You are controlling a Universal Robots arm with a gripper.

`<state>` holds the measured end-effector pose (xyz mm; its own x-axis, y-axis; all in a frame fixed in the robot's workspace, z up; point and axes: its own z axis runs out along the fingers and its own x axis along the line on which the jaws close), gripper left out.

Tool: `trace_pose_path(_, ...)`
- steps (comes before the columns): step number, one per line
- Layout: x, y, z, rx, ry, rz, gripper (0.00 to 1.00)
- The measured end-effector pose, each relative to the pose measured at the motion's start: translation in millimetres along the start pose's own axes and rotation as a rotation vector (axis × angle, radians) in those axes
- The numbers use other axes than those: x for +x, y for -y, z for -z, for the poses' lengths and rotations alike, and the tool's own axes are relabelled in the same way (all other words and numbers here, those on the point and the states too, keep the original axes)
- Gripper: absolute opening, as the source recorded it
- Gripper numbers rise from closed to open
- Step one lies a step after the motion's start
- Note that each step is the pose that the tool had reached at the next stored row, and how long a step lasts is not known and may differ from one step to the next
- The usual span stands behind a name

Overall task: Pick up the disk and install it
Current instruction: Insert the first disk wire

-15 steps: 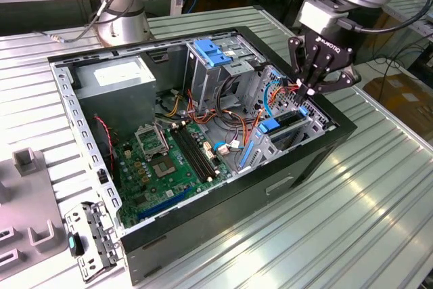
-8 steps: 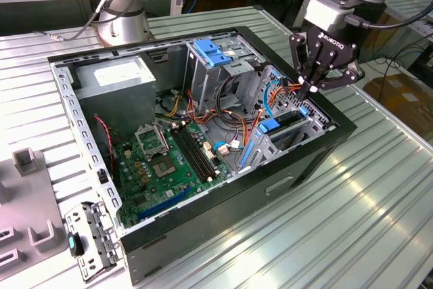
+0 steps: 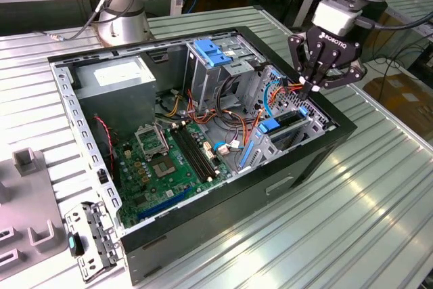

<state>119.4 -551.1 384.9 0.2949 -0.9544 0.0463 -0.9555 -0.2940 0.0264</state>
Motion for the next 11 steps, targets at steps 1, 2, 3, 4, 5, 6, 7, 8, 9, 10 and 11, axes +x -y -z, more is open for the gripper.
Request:
trace_pose_path(1,0.1,0.4,0.0,0.0005,-0.0003,0.012,0.11)
trace_pose_path(2,0.2,0.8,0.0,0.001,-0.0006,0.022,0.11)
trace_pose_path(3,0.8,2.6,-0.1,0.0018,-0.0009,0.038,0.11)
trace_pose_path(4,1.5,5.1,-0.1,0.0021,-0.0012,0.044,0.11)
trace_pose_path(5,1.8,7.2,-0.1,0.0023,-0.0013,0.047,0.11)
trace_pose_path(6,2.1,9.2,-0.1,0.0024,-0.0013,0.05,0.11)
trace_pose_path(7,2.4,11.1,-0.1,0.0025,-0.0013,0.053,0.11)
trace_pose_path(8,2.7,13.9,0.1,0.0025,-0.0016,0.055,0.11)
trace_pose_path(9,2.4,17.9,0.0,0.0027,-0.0012,0.055,0.11)
trace_pose_path(10,1.5,21.8,0.2,0.0026,-0.0015,0.055,0.11)
trace_pose_path(11,0.8,25.4,0.3,0.0026,-0.0015,0.055,0.11)
